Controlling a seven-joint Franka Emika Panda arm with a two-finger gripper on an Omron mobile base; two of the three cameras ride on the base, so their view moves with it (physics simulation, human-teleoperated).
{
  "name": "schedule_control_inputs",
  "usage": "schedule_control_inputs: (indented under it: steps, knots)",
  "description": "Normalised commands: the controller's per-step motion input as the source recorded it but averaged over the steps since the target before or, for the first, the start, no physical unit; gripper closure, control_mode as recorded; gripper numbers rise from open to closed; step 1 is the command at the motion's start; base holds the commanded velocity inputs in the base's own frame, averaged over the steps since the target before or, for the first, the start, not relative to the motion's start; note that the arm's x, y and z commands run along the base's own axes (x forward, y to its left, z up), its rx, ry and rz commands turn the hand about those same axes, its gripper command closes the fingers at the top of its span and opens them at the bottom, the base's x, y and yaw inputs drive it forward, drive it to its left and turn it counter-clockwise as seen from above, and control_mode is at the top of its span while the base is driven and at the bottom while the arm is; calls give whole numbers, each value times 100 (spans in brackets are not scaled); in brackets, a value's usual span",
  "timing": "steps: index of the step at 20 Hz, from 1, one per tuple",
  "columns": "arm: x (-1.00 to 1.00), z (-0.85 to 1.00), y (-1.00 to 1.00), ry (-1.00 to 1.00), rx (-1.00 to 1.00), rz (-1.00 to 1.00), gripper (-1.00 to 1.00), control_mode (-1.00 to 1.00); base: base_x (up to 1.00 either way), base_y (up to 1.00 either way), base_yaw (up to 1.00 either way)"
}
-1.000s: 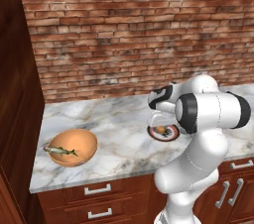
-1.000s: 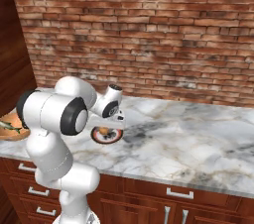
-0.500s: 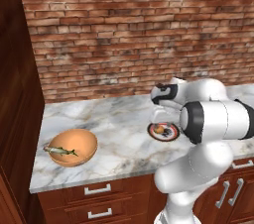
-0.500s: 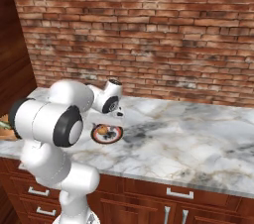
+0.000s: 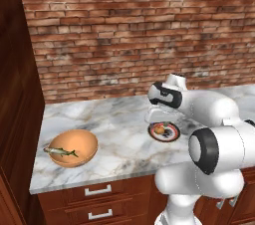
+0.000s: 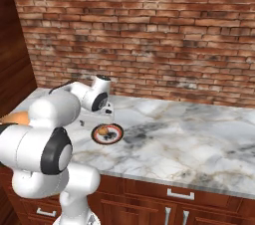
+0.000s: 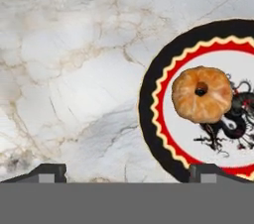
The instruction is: Remove the tangerine from the bowl and place it on the small plate. Then place the bowl with only the fish in the microwave, close the door, and press the start button to microwave the fish.
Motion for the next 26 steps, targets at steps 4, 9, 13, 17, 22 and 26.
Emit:
schedule_control_inputs:
  steps: [4,9,13,17,22,26]
  knots:
    - [-15,16,39,0,0,0,-100,-100,0,0,0]
    - [-14,9,42,0,0,0,-100,-100,0,0,0]
    - [-5,0,78,0,0,0,-100,-100,0,0,0]
    - [0,0,100,0,0,0,-100,-100,0,0,0]
    - [-3,14,92,0,0,0,-100,-100,0,0,0]
    - [-3,0,73,0,1,0,-100,-100,0,0,0]
